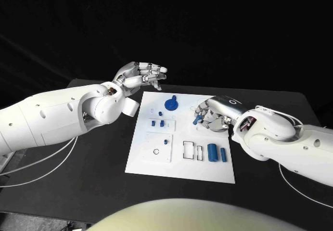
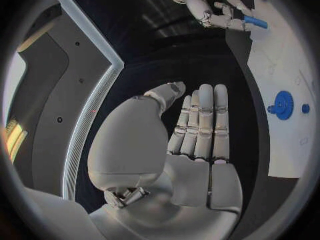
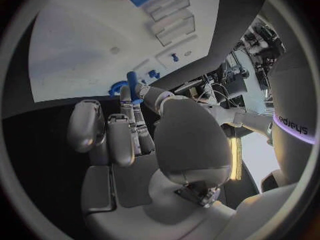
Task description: Assemble the parts on the task board
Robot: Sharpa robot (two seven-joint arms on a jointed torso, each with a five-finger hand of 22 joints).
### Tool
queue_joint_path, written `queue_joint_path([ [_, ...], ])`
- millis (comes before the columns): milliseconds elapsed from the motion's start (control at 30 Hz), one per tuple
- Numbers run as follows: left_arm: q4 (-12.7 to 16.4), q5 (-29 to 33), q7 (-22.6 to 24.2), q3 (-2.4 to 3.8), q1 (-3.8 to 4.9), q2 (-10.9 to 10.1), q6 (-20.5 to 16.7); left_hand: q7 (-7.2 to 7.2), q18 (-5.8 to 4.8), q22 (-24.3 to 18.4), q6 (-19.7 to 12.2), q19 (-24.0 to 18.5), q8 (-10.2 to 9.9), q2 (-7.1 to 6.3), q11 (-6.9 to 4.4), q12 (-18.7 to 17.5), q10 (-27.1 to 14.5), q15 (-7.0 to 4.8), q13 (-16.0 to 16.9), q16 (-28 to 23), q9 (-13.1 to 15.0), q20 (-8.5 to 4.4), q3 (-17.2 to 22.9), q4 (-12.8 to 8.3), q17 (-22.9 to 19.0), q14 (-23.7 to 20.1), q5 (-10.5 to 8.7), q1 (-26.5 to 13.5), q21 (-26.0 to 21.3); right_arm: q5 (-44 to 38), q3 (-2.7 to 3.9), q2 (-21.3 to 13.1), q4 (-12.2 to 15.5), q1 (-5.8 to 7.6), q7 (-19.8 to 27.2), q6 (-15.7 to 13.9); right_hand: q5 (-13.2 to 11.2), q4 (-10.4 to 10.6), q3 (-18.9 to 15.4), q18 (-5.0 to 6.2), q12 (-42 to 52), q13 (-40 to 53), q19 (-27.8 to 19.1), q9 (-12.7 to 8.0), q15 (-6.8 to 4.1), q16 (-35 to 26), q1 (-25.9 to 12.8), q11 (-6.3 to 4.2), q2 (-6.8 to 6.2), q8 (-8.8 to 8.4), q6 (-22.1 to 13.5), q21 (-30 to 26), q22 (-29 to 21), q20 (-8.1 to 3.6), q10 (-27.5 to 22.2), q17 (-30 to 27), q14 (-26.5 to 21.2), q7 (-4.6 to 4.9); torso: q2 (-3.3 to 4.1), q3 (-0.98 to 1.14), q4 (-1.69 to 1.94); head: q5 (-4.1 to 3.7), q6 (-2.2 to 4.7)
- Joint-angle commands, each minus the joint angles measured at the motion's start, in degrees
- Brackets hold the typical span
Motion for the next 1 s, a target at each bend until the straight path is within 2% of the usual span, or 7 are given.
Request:
queue_joint_path([
  [33, 0.0, -0.2, 0.3, 0.03, 0.03, 0.2, 0.8, 0.11, 0.74, -0.1, -0.3, 0.1, -0.2, -0.01, 0.04, 0.3, -0.3, 0.11, 0.0, -0.2, 0.0, 0.42, -0.3, 0.0, -0.1, -0.3, 0.18, -0.2, -0.3, 0.1, 0.09, 0.6, 2.1, 0.03, 0.2, -2.4, 0.1, -0.1, 0.2, -1.11, -0.2, 0.0, 0.5, 1.3, -0.38, 0.1, 0.0, 0.06, 0.13, 0.45, 0.4, 0.3, 2.4, -0.01, 0.5, -0.1, 1.7, -0.04, 0.01, 0.03, -0.04, 0.11, 0.06],
  [200, -0.1, -0.2, 0.4, 0.03, 0.02, 0.4, 0.9, 0.11, 0.74, -0.1, -0.3, 0.1, -0.2, -0.01, 0.04, 0.3, -0.3, 0.11, 0.0, -0.2, 0.0, 0.42, -0.3, 0.0, -0.1, -0.3, 0.18, -0.2, -0.3, 0.4, 0.08, 3.2, 3.9, -0.56, 0.8, -2.4, 0.2, -0.1, 0.2, -1.08, -0.3, 0.0, 0.4, 1.3, -0.38, 0.1, 0.0, 0.06, 0.1, 0.47, 0.4, 0.1, 2.4, -0.02, 0.5, -0.1, 1.7, -0.04, 0.02, 0.07, -0.04, 0.43, 0.0],
  [367, -0.4, -0.2, 0.5, 0.03, 0.02, 0.8, 1.0, 0.11, 0.74, -0.1, -0.3, 0.1, -0.2, -0.01, 0.04, 0.3, -0.3, 0.11, 0.0, -0.2, 0.0, 0.42, -0.3, 0.0, -0.1, -0.3, 0.18, -0.2, -0.3, 0.2, -0.21, 6.9, 3.9, -1.85, 1.4, -2.3, 0.2, -0.2, 0.2, -1.04, -0.3, 0.0, 0.3, 1.3, -0.39, 0.1, 0.0, 0.06, 0.1, 0.49, 0.4, -0.1, 2.3, -0.03, 0.5, -0.2, 1.7, -0.04, 0.02, 0.02, 0.14, 0.85, 0.1],
  [533, -0.6, -0.1, 0.5, 0.03, 0.02, 1.3, 1.0, 0.11, 0.74, -0.1, -0.3, 0.1, -0.2, -0.01, 0.04, 0.3, -0.3, 0.11, 0.0, -0.2, 0.0, 0.42, -0.3, 0.0, -0.1, -0.3, 0.18, -0.2, -0.3, 0.0, -0.65, 10.9, 2.7, -3.78, 2.2, -1.7, 0.3, -0.2, 0.3, -1.04, -0.4, 0.0, 0.3, 1.3, -0.4, 0.1, 0.0, 0.06, 0.11, 0.5, 0.4, -0.1, 2.3, -0.04, 0.5, -0.1, 1.7, -0.03, 0.14, -0.01, 0.23, 1.37, 0.1],
  [667, -0.7, -0.1, 0.5, 0.03, 0.02, 1.5, 1.0, 0.12, 0.74, -0.1, -0.3, 0.1, -0.2, 0.03, 0.06, 0.3, -0.4, 0.12, 0.0, -0.2, 0.1, 0.43, -0.3, 0.0, -0.1, -0.3, 0.18, -0.2, -0.3, 0.0, -1.01, 12.8, 1.0, -4.84, 2.5, -1.0, 0.3, -0.2, 0.3, -0.98, -0.4, 0.0, 0.2, 1.3, -0.4, 0.0, 0.0, 0.07, 0.11, 0.5, 0.3, -0.3, 2.1, -0.04, 0.5, -0.3, 1.6, -0.01, 0.12, -0.02, 0.06, 1.76, 0.01],
  [833, -0.6, -0.1, 0.5, 0.03, 0.03, 1.7, 1.1, 0.12, 0.74, -0.1, -0.3, 0.1, -0.2, 0.03, 0.06, 0.3, -0.4, 0.12, 0.0, -0.2, 0.1, 0.43, -0.3, 0.0, -0.1, -0.3, 0.18, -0.2, -0.3, -0.1, -1.33, 14.3, -1.2, -5.88, 2.6, -0.2, 0.5, -0.2, 0.4, -0.98, -0.5, -0.1, 0.2, 1.4, -0.38, 0.0, -0.1, 0.12, 0.1, 0.48, 0.2, -0.3, 2.1, -0.06, 0.4, -0.3, 1.6, 0.06, 0.18, 0.0, -0.08, 2.13, -0.15],
  [1000, -0.6, -0.1, 0.5, 0.03, 0.03, 1.7, 1.1, 0.12, 0.74, -0.1, -0.3, 0.1, -0.2, 0.03, 0.06, 0.3, -0.4, 0.12, 0.0, -0.2, 0.1, 0.43, -0.3, 0.0, -0.1, -0.3, 0.18, -0.2, -0.3, -0.5, -1.49, 15.4, -2.8, -6.57, 2.5, 0.7, 0.5, -0.2, 0.4, -0.98, -0.6, -0.1, 0.2, 1.4, -0.37, 0.0, -0.2, 0.15, 0.07, 0.47, 0.1, -0.4, 2.1, -0.06, 0.4, -0.4, 1.6, 0.1, 0.17, 0.1, 0.08, 2.2, -0.34],
])
